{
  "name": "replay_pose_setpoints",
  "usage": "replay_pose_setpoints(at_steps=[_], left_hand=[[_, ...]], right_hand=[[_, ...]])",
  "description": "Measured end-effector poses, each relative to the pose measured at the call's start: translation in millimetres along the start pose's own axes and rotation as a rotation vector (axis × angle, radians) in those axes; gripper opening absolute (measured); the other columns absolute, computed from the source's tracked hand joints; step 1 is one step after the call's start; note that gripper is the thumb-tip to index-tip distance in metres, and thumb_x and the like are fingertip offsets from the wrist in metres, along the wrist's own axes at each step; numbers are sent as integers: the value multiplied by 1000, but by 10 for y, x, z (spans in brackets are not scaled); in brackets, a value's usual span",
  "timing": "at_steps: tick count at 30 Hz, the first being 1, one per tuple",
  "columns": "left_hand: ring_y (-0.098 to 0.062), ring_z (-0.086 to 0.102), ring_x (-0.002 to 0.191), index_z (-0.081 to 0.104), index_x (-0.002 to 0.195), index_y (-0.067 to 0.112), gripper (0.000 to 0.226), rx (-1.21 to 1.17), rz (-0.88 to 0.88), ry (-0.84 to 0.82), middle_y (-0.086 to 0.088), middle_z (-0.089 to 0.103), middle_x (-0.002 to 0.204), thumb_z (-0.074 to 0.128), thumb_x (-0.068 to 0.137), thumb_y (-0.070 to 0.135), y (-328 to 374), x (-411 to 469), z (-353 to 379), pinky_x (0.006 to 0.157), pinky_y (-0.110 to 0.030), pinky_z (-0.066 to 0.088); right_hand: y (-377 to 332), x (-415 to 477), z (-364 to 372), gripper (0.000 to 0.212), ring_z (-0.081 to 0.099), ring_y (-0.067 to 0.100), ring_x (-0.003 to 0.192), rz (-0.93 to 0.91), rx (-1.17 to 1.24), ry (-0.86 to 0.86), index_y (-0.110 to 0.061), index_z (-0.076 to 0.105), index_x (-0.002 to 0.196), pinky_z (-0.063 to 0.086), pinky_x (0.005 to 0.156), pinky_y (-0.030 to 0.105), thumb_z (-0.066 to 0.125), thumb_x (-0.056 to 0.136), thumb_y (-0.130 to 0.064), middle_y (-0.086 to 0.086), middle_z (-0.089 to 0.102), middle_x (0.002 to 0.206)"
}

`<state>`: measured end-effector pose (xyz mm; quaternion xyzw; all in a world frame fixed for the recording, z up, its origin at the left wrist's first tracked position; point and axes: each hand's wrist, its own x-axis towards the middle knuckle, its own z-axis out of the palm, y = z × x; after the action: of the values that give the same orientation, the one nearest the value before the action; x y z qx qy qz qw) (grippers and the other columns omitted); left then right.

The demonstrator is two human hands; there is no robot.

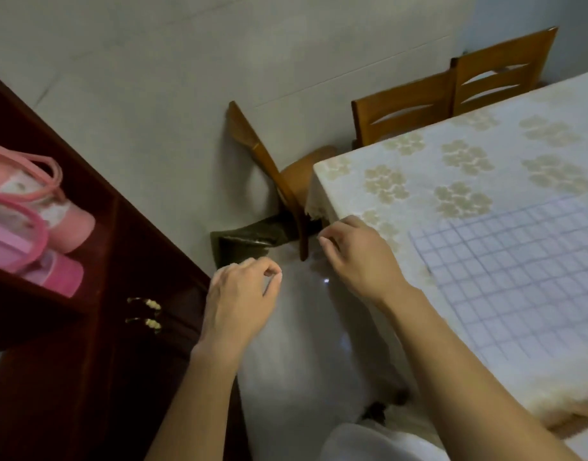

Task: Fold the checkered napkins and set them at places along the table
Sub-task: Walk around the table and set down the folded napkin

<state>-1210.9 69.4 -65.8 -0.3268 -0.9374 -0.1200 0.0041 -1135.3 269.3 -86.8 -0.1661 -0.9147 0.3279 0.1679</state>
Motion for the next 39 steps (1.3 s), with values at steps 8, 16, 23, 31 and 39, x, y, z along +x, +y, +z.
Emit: replay_pose_setpoints(at_steps=[8, 16, 23, 31, 39], left_hand=[[-8, 58, 99, 65, 110, 34, 14, 1, -13, -17, 16, 66, 106, 55, 101, 37, -381, 1154, -2, 100, -35, 42], [-11, 60, 102, 63, 116, 34, 18, -109, 365, -177, 13, 67, 111, 52, 103, 39, 57, 2706, 568, 100, -37, 47], [-10, 63, 108, 63, 120, 32, 20, -198, 738, -360, 13, 68, 120, 55, 102, 38, 639, 3775, 814, 101, -37, 52], [-17, 63, 102, 54, 132, 27, 33, -180, 945, -843, 7, 64, 124, 57, 101, 40, 1681, 3851, 1886, 87, -38, 55], [-33, 46, 136, 22, 157, 11, 82, -133, 607, -1083, -13, 37, 157, 67, 96, 40, 2158, 3565, 3071, 108, -43, 45]], right_hand=[[90, 1102, 208, 21, 61, 13, 93, -32, -9, 3, -25, 70, 113, 46, 77, 23, 54, 101, -31, -5, 63, 110], [972, 1511, 73, 20, 65, 12, 92, 364, -193, 159, -29, 71, 110, 51, 76, 29, 54, 100, -34, -11, 66, 107], [1175, 1746, -68, 21, 64, 9, 94, 700, -221, 390, -30, 67, 117, 49, 76, 26, 54, 101, -34, -12, 63, 114], [1688, 876, 135, 48, 49, 19, 133, 1110, -239, 678, -24, 47, 148, 38, 108, 31, 54, 102, -31, -4, 45, 154], [2734, 150, 752, 74, -18, 34, 153, 1522, -143, 299, -32, -8, 160, -4, 125, 50, 34, 103, -56, 5, -23, 166]])
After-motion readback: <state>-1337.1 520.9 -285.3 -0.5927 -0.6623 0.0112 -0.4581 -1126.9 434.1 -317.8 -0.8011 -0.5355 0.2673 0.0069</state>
